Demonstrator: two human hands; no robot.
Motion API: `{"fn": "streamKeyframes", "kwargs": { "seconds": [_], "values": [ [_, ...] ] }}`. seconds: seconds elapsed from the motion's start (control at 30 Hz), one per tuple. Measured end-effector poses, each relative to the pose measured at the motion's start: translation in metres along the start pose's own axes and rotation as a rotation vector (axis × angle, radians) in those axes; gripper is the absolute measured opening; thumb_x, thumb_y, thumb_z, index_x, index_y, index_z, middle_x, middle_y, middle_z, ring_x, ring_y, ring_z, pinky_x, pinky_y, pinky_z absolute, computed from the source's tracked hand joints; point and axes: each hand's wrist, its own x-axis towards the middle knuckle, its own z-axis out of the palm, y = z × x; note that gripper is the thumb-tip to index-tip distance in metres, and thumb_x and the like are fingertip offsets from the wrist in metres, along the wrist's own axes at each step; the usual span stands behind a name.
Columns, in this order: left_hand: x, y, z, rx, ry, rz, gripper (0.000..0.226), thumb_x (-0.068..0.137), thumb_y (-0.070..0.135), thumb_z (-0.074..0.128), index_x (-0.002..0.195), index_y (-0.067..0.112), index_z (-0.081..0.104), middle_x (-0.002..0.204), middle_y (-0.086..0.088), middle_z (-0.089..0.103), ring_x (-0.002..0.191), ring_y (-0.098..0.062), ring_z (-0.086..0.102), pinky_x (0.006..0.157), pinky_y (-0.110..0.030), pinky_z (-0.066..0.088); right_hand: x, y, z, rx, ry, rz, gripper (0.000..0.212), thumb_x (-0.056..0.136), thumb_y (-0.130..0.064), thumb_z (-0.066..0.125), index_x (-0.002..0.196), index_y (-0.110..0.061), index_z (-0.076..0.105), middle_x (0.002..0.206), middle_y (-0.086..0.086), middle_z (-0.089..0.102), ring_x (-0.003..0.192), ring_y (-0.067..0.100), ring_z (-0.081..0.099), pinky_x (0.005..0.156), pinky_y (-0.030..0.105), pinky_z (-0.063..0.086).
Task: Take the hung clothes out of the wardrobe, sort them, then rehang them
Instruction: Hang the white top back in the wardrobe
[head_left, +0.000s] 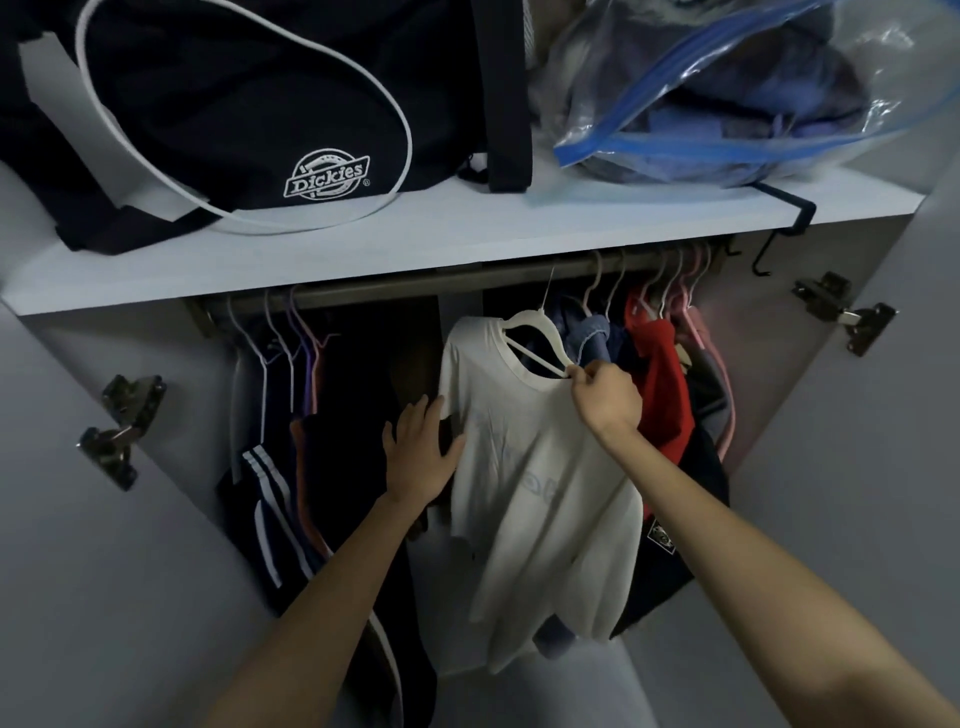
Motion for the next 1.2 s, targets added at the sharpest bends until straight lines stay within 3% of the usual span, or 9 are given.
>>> {"fn": "streamKeyframes", "kwargs": {
  "seconds": [0.37, 0.83, 1.03, 1.2],
  "values": [
    [0.019, -0.01, 0.009, -0.002, -0.015, 0.031, 0.066, 0.099, 0.049, 0.047, 0.155, 0.02, 0.025, 0.162, -0.006, 0.022, 0.15, -0.024, 0.015, 0.121, -0.053, 0.005, 0.027, -0.009, 0.018, -0.027, -0.015, 0.081, 0.028, 0.097, -0.021, 0.045, 0.104, 0.0, 0.061, 0.106, 0.025, 0.065, 0.097, 0.043, 0.061, 0.076, 0.04, 0.046],
    [0.034, -0.01, 0.026, 0.011, -0.048, 0.04, 0.067, 0.099, 0.049, 0.047, 0.156, 0.023, 0.024, 0.162, -0.003, 0.024, 0.15, -0.023, 0.015, 0.12, -0.05, 0.003, 0.051, 0.025, 0.012, -0.015, 0.111, 0.177, 0.029, 0.097, -0.015, 0.045, 0.108, 0.005, 0.063, 0.107, 0.026, 0.066, 0.098, 0.046, 0.06, 0.073, 0.037, 0.041],
    [0.036, -0.006, 0.033, -0.011, -0.044, 0.045, 0.066, 0.099, 0.047, 0.049, 0.155, 0.021, 0.026, 0.16, -0.004, 0.027, 0.149, -0.024, 0.017, 0.12, -0.051, 0.003, 0.061, 0.041, 0.007, -0.022, 0.127, 0.181, 0.029, 0.097, -0.016, 0.046, 0.109, 0.004, 0.063, 0.105, 0.027, 0.065, 0.096, 0.046, 0.06, 0.075, 0.04, 0.045],
    [0.035, -0.003, 0.043, -0.038, -0.052, 0.064, 0.066, 0.098, 0.048, 0.051, 0.154, 0.02, 0.029, 0.159, -0.004, 0.029, 0.149, -0.023, 0.02, 0.12, -0.05, 0.004, 0.062, 0.059, 0.004, -0.029, 0.145, 0.079, 0.024, 0.096, -0.018, 0.048, 0.1, -0.002, 0.065, 0.09, 0.02, 0.067, 0.083, 0.041, 0.062, 0.063, 0.034, 0.039]
  ]
}}
